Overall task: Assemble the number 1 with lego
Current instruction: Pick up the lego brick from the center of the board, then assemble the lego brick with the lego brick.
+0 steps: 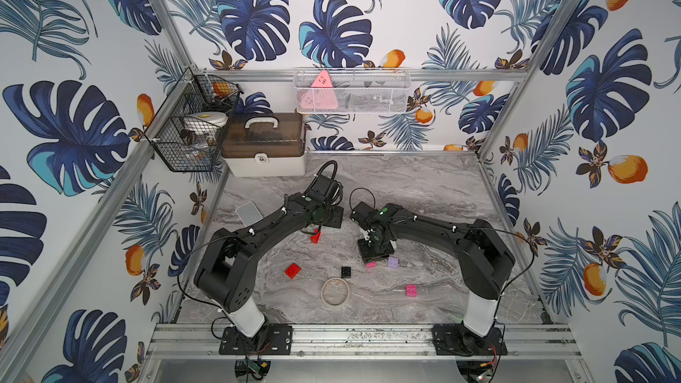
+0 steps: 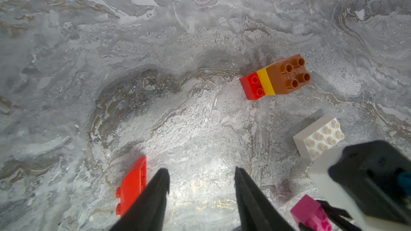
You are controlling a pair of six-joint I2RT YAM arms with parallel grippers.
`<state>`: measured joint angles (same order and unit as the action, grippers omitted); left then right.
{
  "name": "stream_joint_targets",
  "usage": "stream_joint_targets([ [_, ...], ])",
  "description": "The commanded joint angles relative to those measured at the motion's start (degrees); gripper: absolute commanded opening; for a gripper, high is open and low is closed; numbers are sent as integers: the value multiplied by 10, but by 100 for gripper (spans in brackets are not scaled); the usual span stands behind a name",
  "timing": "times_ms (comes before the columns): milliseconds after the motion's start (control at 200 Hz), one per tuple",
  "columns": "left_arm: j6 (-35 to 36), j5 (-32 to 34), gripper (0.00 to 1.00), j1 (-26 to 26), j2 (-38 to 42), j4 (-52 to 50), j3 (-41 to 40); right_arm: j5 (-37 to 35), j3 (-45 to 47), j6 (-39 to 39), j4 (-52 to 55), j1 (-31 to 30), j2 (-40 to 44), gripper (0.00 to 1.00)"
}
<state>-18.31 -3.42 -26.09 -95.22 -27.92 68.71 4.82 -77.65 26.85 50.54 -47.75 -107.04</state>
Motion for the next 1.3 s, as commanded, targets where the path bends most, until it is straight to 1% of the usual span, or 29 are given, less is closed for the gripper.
stream_joint_targets([
  [0,-10,-20,54,8,-4,2,3,5,-14,-35,9,11,2,18],
  [180,-15,-27,54,19,-9,1,4,9,-33,-66,14,36,-12,18],
  [290,-16,-28,54,22,-11,0,5,13,-50,-70,13,43,-12,18],
  [600,-21,-35,54,28,-16,-1,6,31,-43,-62,-10,43,-27,17],
  [746,-19,-37,53,28,-16,-2,7,19,-57,-73,20,44,-10,17],
  [866,-17,-35,53,28,-14,-2,7,15,-88,-92,52,58,8,16],
  [1026,-13,-30,53,28,-14,-5,8,12,-150,-119,72,97,6,15],
  [1106,-12,-29,53,28,-14,-4,7,9,-191,-136,76,111,-12,14],
  [1291,-12,-32,53,28,-15,-4,9,7,-280,-154,102,132,-84,14],
])
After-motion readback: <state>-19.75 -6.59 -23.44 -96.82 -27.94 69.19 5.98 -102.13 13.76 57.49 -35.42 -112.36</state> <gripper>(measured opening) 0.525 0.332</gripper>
